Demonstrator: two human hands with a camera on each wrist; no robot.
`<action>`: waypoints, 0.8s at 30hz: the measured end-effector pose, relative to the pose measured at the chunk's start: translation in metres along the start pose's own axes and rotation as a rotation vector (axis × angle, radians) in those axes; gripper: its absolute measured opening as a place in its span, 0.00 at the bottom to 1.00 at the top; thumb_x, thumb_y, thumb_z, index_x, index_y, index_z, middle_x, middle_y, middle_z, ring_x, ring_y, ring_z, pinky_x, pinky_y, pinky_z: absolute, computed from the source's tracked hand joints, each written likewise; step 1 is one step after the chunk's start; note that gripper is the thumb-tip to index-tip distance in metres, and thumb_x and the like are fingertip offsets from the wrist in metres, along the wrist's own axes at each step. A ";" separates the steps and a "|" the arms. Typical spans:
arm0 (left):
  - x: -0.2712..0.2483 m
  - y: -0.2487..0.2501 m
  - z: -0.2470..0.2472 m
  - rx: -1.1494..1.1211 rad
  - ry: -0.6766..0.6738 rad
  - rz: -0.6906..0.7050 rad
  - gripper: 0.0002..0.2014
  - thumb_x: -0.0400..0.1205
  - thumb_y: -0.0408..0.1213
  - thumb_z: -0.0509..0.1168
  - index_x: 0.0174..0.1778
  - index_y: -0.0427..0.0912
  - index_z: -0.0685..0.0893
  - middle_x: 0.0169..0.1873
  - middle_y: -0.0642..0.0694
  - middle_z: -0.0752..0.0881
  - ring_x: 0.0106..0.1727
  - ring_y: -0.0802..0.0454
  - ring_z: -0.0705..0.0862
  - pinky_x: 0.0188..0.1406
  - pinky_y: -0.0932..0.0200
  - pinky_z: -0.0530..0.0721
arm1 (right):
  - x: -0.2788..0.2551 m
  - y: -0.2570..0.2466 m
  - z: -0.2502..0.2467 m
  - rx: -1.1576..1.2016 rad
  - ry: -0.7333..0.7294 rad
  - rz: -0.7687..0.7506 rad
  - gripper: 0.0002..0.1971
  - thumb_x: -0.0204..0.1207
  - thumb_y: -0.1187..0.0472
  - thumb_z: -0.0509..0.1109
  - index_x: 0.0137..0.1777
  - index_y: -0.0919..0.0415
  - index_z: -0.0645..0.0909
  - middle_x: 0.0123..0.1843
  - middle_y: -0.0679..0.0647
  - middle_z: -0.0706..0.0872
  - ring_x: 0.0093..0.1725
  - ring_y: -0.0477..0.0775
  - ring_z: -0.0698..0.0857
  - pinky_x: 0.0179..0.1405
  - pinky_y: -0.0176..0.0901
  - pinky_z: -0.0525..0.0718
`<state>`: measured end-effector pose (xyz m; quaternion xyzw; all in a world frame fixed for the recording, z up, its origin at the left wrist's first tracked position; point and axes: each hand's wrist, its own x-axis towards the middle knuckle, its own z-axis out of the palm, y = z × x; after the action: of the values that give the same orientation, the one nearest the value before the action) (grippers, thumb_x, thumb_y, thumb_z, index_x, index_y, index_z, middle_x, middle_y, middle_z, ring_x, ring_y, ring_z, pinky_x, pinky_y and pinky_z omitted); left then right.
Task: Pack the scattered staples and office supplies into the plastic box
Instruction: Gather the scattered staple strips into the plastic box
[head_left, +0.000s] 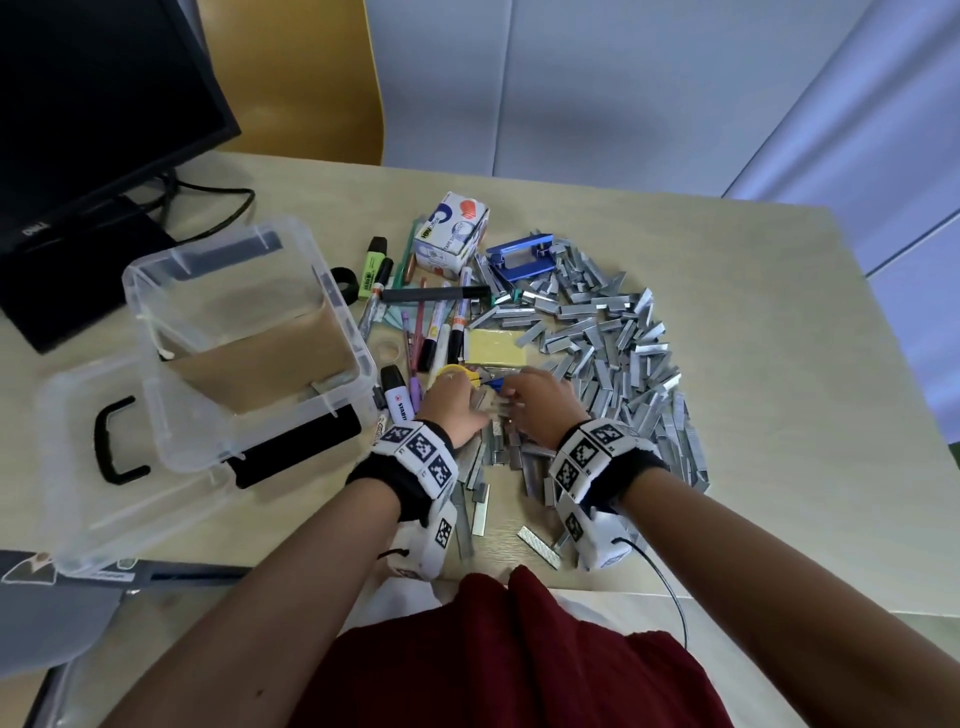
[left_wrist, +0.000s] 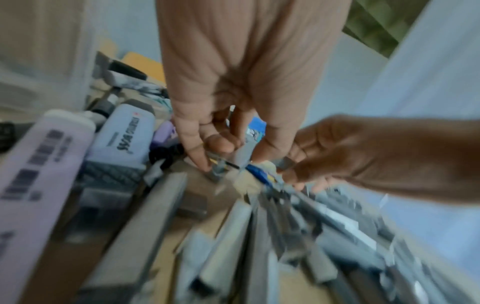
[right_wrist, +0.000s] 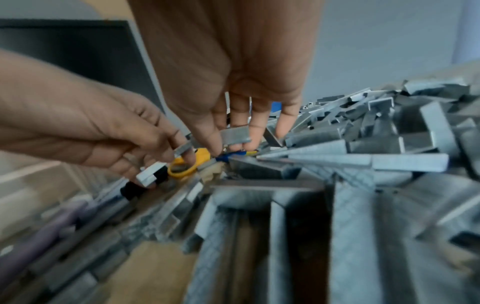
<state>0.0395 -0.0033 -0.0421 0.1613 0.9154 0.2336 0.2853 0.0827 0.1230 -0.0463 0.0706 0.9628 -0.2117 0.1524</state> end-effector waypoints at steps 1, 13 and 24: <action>0.002 -0.004 -0.002 -0.058 0.012 0.003 0.14 0.77 0.33 0.66 0.29 0.39 0.68 0.33 0.43 0.72 0.39 0.43 0.76 0.29 0.63 0.63 | 0.001 0.001 -0.001 0.085 0.021 0.020 0.08 0.75 0.66 0.64 0.52 0.61 0.79 0.55 0.58 0.82 0.58 0.60 0.80 0.62 0.55 0.75; -0.013 -0.017 -0.022 -0.215 -0.054 -0.156 0.11 0.81 0.34 0.58 0.33 0.42 0.67 0.31 0.46 0.70 0.37 0.47 0.72 0.32 0.57 0.65 | -0.001 -0.017 -0.003 0.138 -0.096 0.072 0.08 0.74 0.59 0.66 0.36 0.57 0.71 0.42 0.56 0.79 0.45 0.57 0.79 0.46 0.47 0.80; -0.015 -0.027 0.007 0.335 0.003 0.059 0.16 0.83 0.36 0.60 0.66 0.39 0.69 0.63 0.39 0.75 0.58 0.37 0.80 0.51 0.45 0.80 | 0.002 -0.030 0.020 -0.098 -0.092 0.167 0.13 0.78 0.55 0.63 0.53 0.65 0.76 0.55 0.61 0.83 0.58 0.63 0.81 0.66 0.55 0.70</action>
<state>0.0510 -0.0300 -0.0552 0.2330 0.9368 0.0862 0.2463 0.0804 0.0873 -0.0528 0.1331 0.9547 -0.1540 0.2169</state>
